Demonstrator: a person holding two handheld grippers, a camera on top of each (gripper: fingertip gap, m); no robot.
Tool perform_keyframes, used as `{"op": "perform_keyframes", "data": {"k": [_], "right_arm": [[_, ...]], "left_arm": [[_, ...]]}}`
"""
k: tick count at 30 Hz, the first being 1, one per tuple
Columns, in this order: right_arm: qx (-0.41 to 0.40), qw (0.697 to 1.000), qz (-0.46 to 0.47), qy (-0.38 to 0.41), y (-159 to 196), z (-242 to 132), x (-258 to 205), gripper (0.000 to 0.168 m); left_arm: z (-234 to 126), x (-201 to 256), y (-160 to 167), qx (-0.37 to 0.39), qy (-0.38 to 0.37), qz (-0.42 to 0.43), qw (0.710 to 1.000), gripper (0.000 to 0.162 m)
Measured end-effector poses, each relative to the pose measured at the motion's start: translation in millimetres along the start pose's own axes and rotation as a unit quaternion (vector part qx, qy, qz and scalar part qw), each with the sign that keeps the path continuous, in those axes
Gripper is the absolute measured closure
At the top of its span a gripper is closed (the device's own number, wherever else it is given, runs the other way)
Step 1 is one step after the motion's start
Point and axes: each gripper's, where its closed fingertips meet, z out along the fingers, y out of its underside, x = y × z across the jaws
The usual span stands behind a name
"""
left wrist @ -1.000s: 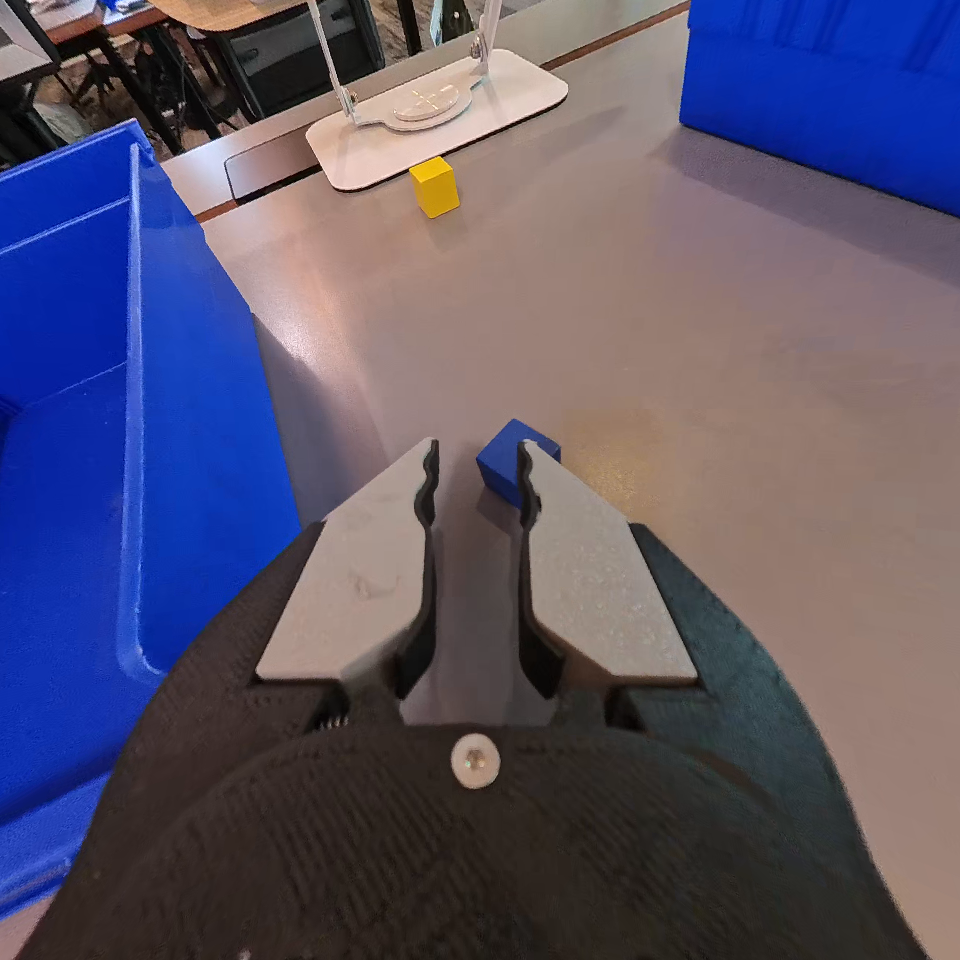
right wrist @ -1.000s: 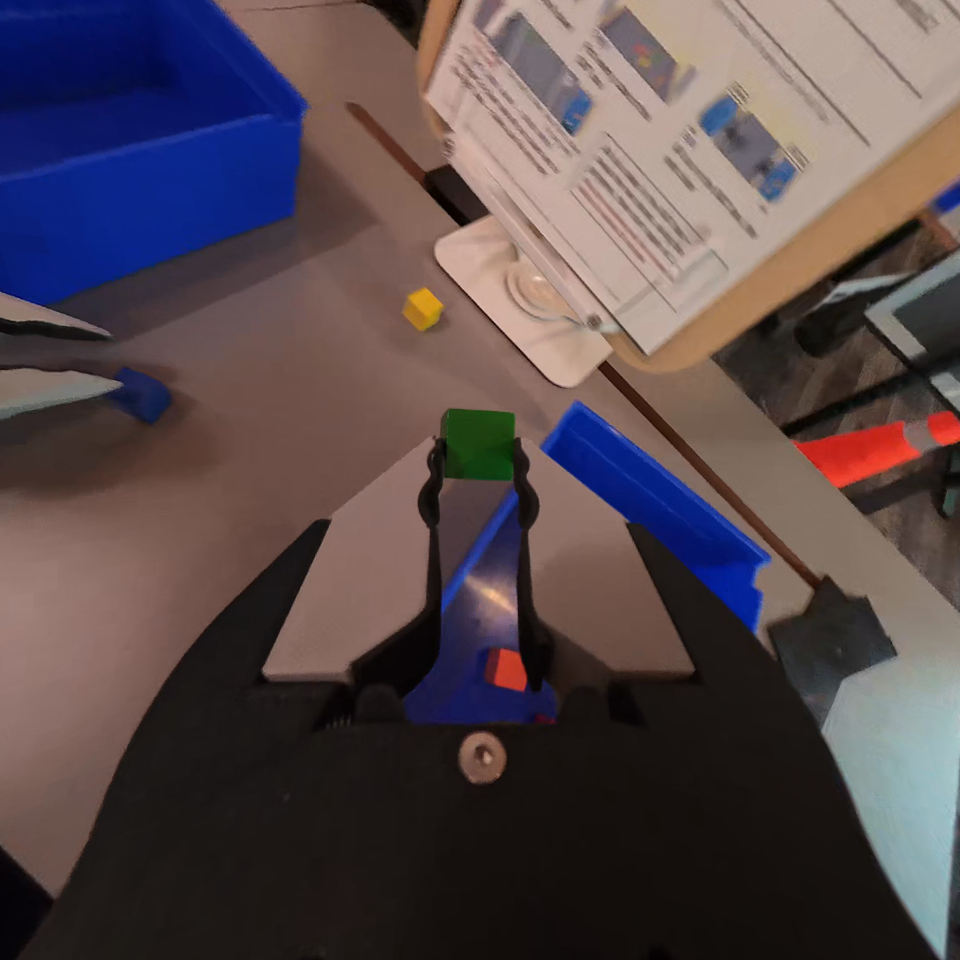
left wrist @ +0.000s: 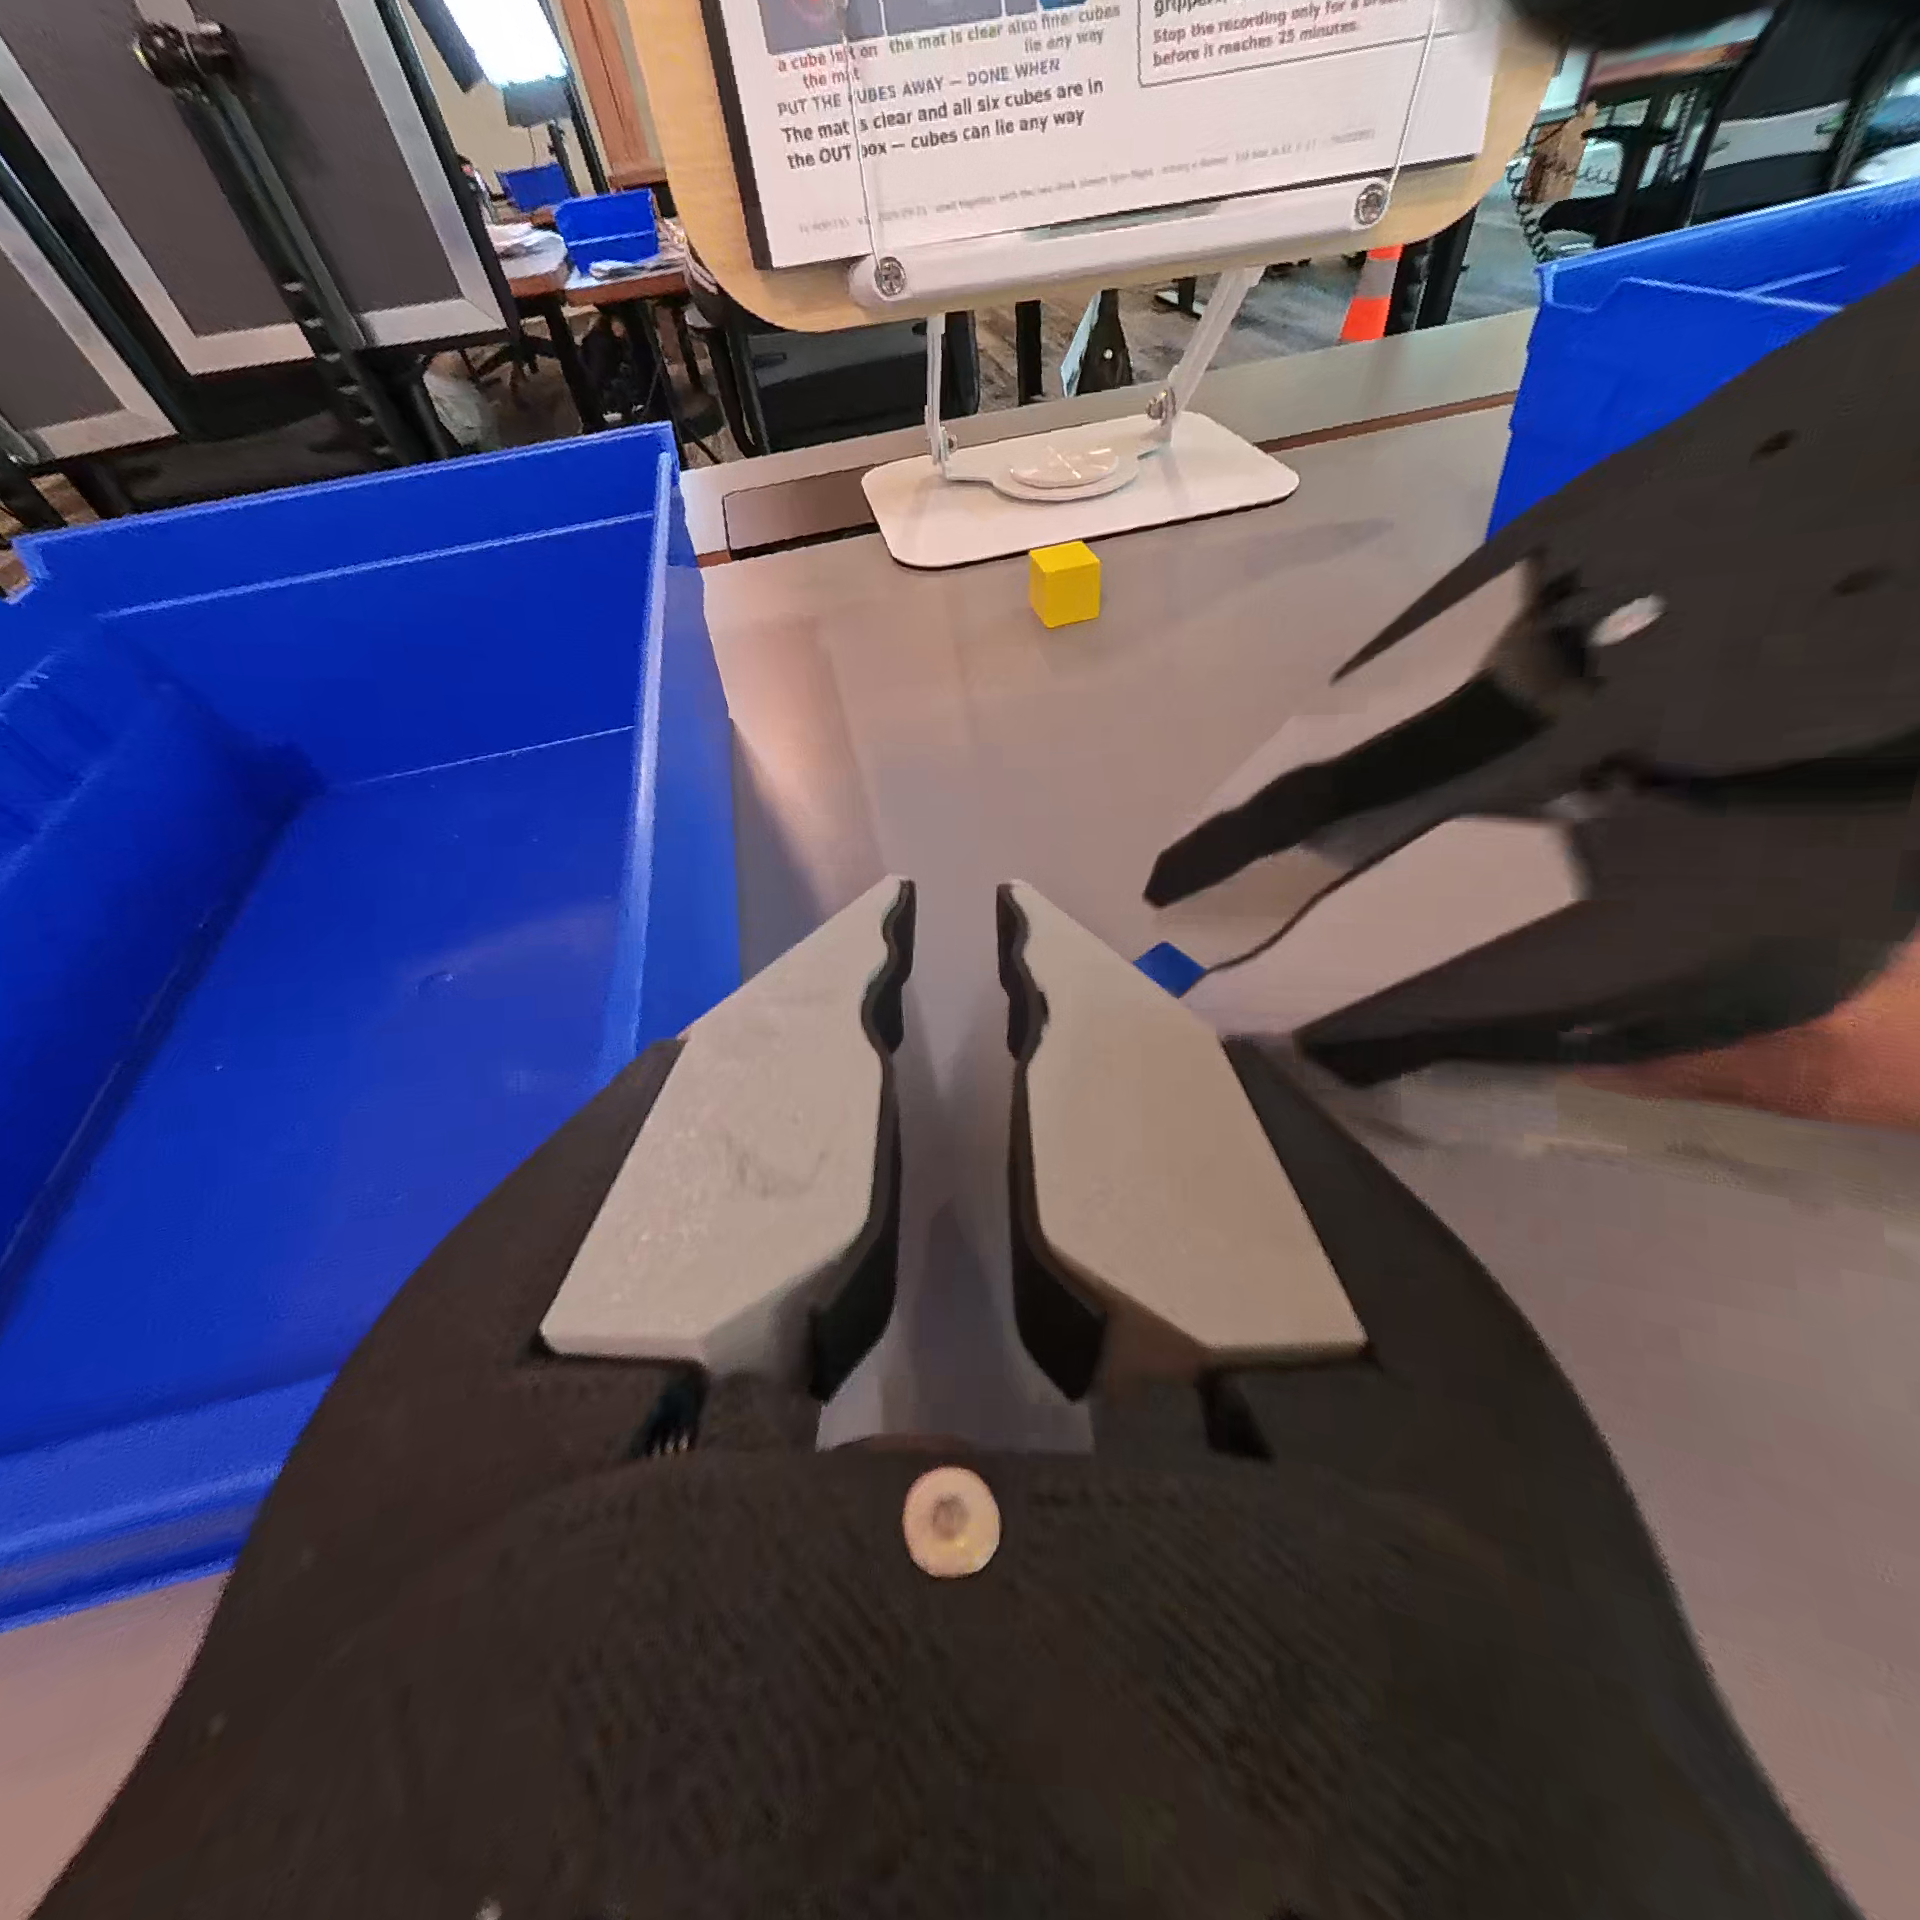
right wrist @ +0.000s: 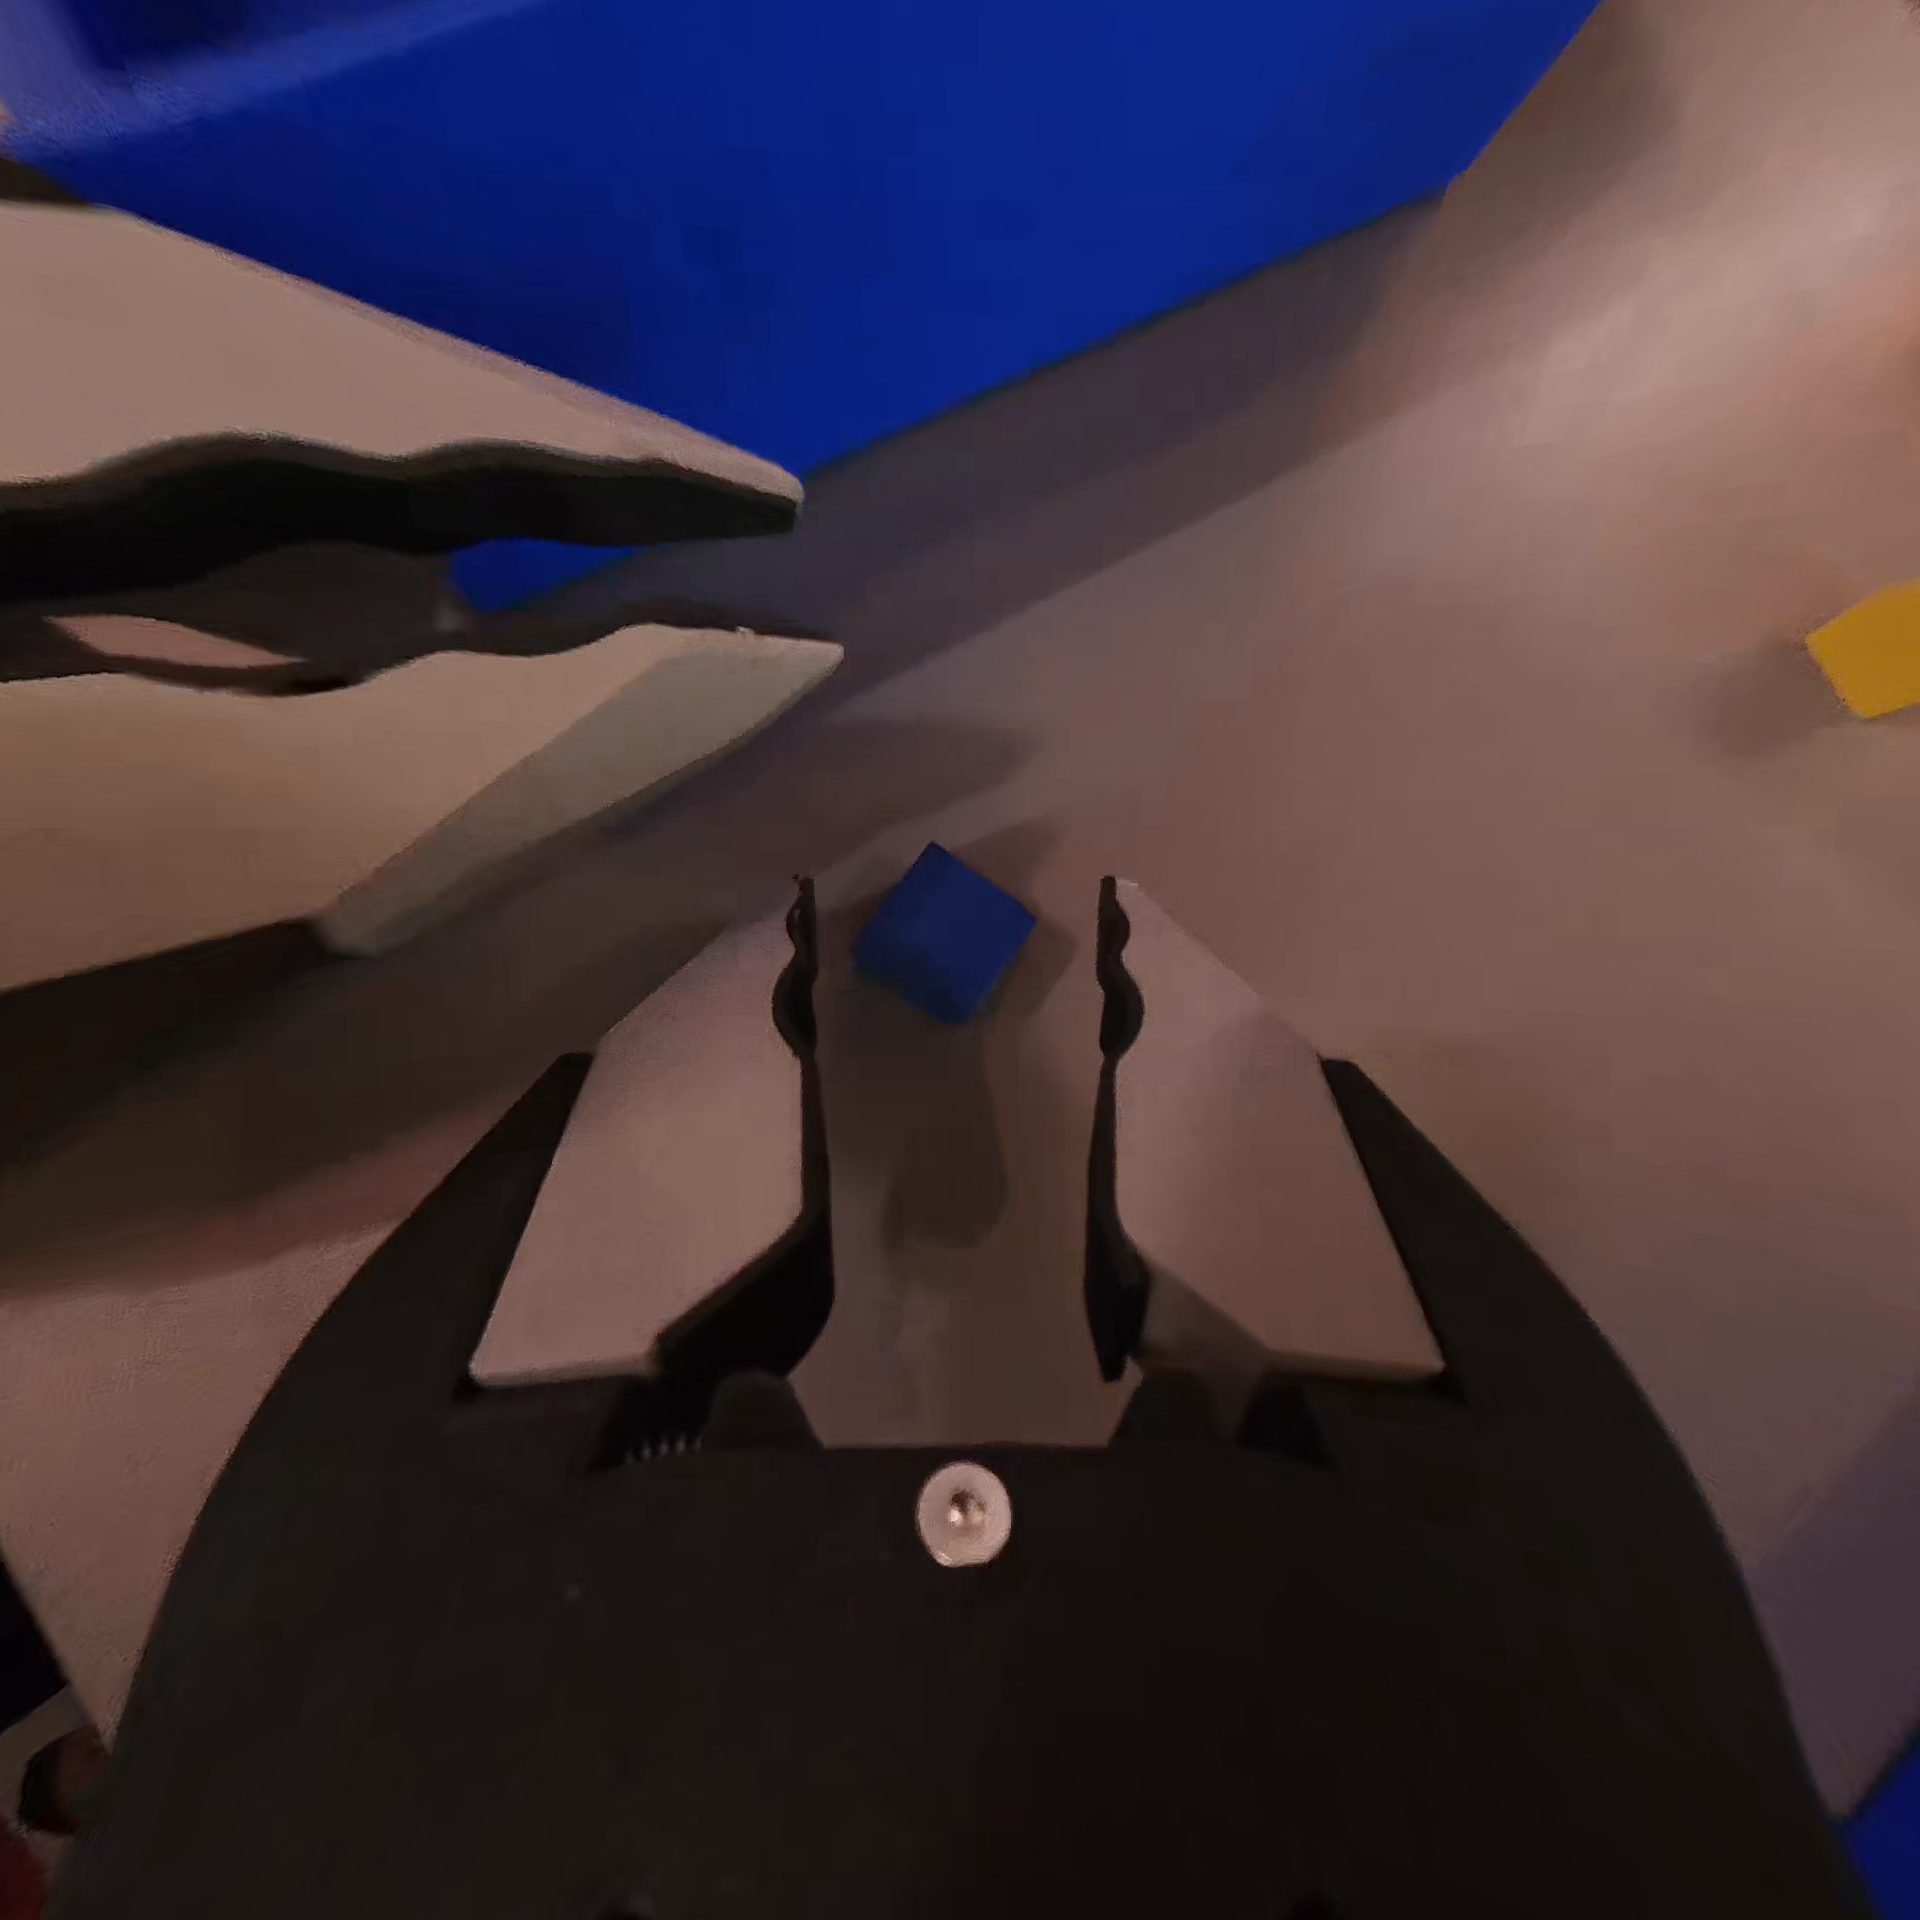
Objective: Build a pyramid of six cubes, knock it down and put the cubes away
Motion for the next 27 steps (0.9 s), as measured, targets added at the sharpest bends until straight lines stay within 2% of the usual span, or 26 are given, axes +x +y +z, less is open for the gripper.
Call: {"op": "perform_keyframes", "data": {"k": [2, 5, 8, 11, 14, 17, 20, 23, 25, 27], "right_arm": [[-0.013, 1.000, -0.007, -0.003, 3.8, 9.7, -0.6, 0.132], [0.043, 0.999, -0.010, 0.007, -13.9, -12.0, 4.1, 0.133], [0.095, 0.994, -0.024, 0.043, -28.8, -65.0, 22.1, 0.133], [0.126, 0.984, -0.025, 0.122, -27.3, -136.1, 70.1, 0.132], [0.138, 0.973, 0.018, 0.184, -1.9, -202.1, 131.4, 0.132], [0.136, 0.962, 0.078, 0.223, 47.3, -243.2, 188.4, 0.132], [0.119, 0.957, 0.136, 0.225, 107.4, -244.6, 224.0, 0.132], [0.064, 0.961, 0.182, 0.199, 168.4, -211.3, 235.6, 0.132], [0.042, 0.961, 0.197, 0.191, 195.0, -191.1, 239.0, 0.130], [0.044, 0.959, 0.209, 0.188, 204.5, -182.7, 241.5, 0.124]], "left_arm": [[2.3, 1.9, 2.2, -0.009, 0.001, 0.008, 1.000, 0.147], [4.5, 3.8, 4.7, -0.019, 0.005, 0.013, 1.000, 0.146], [4.5, 5.5, 4.5, -0.018, 0.015, 0.009, 1.000, 0.146], [5.4, 6.4, 5.6, -0.022, 0.016, 0.012, 1.000, 0.145], [6.9, 7.7, 7.6, -0.030, 0.017, 0.017, 0.999, 0.144], [7.1, 7.0, 7.7, -0.030, 0.013, 0.020, 0.999, 0.144], [7.6, 7.1, 8.3, -0.033, 0.012, 0.021, 0.999, 0.144], [7.9, 7.2, 8.9, -0.035, 0.010, 0.024, 0.999, 0.144], [7.6, 7.3, 8.6, -0.033, 0.007, 0.027, 0.999, 0.143], [7.5, 7.5, 8.7, -0.034, 0.006, 0.030, 0.999, 0.143]]}}
